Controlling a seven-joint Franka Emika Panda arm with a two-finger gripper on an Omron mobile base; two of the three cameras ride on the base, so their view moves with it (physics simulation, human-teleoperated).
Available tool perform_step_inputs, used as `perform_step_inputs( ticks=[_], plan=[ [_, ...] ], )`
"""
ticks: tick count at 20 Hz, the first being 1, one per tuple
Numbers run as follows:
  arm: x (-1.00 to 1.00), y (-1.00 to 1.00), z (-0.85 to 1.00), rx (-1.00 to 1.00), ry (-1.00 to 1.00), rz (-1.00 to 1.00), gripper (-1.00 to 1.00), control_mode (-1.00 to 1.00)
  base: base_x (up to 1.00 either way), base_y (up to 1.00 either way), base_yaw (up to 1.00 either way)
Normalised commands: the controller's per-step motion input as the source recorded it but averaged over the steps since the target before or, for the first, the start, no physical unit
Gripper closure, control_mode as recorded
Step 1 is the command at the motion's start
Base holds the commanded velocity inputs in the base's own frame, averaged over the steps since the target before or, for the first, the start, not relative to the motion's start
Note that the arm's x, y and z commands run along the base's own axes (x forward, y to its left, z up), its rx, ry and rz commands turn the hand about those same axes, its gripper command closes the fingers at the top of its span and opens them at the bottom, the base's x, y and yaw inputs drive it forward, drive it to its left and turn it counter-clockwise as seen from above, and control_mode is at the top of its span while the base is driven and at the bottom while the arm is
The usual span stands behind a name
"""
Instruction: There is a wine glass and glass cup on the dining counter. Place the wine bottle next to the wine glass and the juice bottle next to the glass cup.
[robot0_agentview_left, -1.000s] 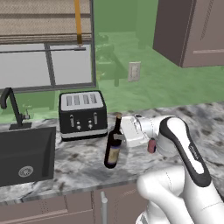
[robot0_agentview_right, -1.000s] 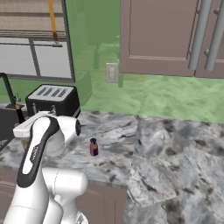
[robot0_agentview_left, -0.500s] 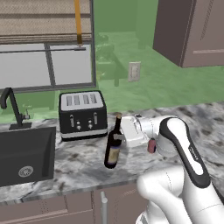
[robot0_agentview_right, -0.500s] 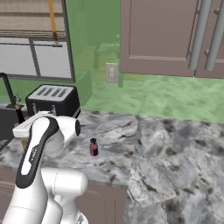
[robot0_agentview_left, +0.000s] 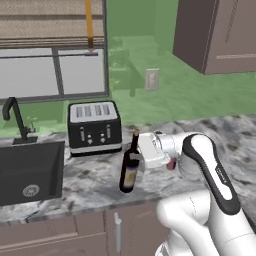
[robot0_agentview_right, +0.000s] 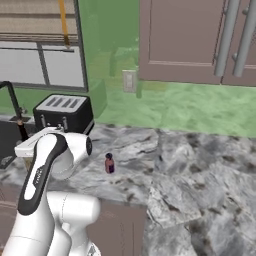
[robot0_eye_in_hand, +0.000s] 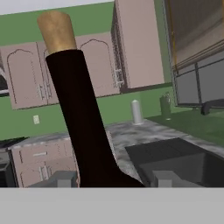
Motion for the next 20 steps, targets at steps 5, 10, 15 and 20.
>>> perform_step_inputs(
  ticks=[5,10,15,20],
  plan=[
    [0.0,0.0,0.0,0.0,0.0,0.0,1.0,1.0,-0.6,0.16,0.16],
    [0.0,0.0,0.0,0.0,0.0,0.0,1.0,1.0,-0.61,0.15,0.31],
    [0.0,0.0,0.0,0.0,0.0,0.0,1.0,1.0,-0.42,0.14,0.66],
    [0.0,0.0,0.0,0.0,0.0,0.0,1.0,1.0,-0.15,0.04,0.99]
  ],
)
